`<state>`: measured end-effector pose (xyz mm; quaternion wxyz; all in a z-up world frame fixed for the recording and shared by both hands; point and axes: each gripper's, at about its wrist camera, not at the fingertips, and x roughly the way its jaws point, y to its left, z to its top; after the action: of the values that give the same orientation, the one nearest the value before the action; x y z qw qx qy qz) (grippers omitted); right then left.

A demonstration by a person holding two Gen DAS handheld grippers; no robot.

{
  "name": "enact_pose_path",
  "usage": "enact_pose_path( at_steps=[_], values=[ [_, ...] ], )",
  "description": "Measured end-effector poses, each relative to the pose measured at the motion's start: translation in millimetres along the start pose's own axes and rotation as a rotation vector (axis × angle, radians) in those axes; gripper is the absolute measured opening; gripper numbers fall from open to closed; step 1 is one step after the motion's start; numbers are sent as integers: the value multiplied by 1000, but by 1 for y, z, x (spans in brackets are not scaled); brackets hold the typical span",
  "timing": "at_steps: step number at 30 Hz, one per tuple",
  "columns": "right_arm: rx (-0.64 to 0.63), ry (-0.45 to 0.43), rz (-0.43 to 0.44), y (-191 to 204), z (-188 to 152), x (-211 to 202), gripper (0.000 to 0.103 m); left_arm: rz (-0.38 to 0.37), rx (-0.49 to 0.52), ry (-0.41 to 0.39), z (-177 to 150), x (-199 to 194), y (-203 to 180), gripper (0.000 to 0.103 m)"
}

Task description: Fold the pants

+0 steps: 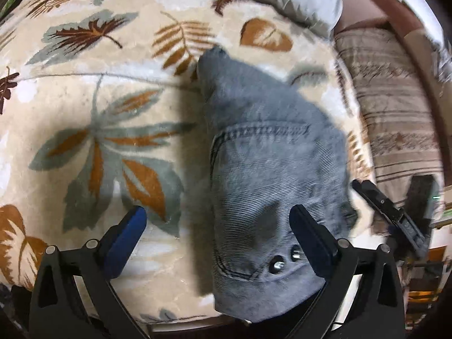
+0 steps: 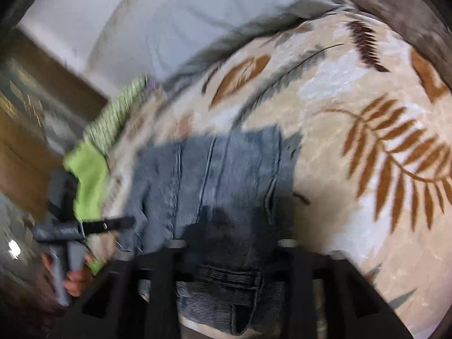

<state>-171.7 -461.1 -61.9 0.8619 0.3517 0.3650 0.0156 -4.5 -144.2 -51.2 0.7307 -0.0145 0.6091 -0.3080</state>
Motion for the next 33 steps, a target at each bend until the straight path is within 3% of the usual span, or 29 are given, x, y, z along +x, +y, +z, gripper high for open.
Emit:
enact_pose_path(
  at_steps=[4, 10, 13, 14, 16, 18, 19, 20, 21, 23, 25, 33],
  values=[
    [100, 48, 31, -30, -5, 9, 68, -107, -36, 25, 9, 4, 6, 102],
    [137, 96, 223, -33, -12, 31, 68, -151, -36, 129, 11, 36, -9, 102],
    [113, 111, 271, -35, -9, 36, 69, -158, -1, 127, 13, 41, -20, 102],
    [115, 115, 274, -37, -9, 38, 69, -163, 2, 125, 15, 43, -22, 102],
    [91, 131, 221, -39, -7, 41, 55, -169, -7, 128, 18, 46, -23, 102],
    [60, 139, 180, -36, -6, 42, 52, -167, -15, 127, 21, 49, -26, 102],
    [41, 139, 164, -34, -6, 42, 50, -160, -11, 121, 20, 48, -27, 93],
    [19, 140, 150, -28, -7, 41, 48, -164, 0, 117, 19, 45, -32, 75],
    [11, 139, 152, -25, -8, 40, 45, -160, 6, 115, 18, 42, -34, 73],
    [19, 129, 176, -21, -8, 35, 42, -152, 20, 93, 17, 32, -37, 53],
    [14, 120, 193, -16, -7, 30, 42, -151, 26, 78, 18, 23, -39, 45],
    [-52, 117, 235, 21, 2, 20, 42, -129, 5, -3, 26, -13, -25, 42]
  ],
)
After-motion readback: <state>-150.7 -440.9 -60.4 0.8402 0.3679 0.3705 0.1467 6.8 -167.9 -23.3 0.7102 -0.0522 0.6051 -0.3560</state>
